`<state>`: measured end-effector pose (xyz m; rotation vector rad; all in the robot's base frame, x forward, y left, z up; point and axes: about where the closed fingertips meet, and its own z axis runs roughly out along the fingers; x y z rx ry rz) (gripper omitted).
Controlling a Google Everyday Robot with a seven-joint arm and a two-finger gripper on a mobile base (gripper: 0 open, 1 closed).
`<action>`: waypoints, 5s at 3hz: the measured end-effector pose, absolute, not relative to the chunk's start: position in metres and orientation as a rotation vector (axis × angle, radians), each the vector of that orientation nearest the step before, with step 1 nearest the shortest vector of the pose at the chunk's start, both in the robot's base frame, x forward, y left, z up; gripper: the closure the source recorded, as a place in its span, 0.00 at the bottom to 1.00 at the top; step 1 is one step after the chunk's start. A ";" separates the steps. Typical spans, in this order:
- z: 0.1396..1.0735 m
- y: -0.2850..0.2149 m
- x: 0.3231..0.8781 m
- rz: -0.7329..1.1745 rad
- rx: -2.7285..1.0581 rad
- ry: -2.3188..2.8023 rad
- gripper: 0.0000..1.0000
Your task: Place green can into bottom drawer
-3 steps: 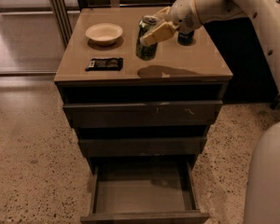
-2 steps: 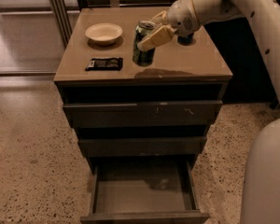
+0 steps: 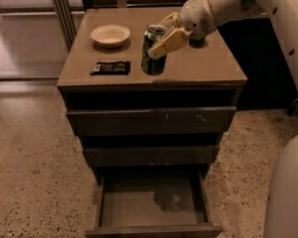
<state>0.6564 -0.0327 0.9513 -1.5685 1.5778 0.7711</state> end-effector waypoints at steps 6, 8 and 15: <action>0.797 -0.055 0.522 0.807 -1.754 1.629 1.00; 0.667 -0.090 0.520 0.586 -1.772 1.698 1.00; 0.382 -0.137 0.542 0.560 -1.610 1.718 1.00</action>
Offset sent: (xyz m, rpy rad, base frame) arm -0.1424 -0.0217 -0.0608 -0.0416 -0.0516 0.0906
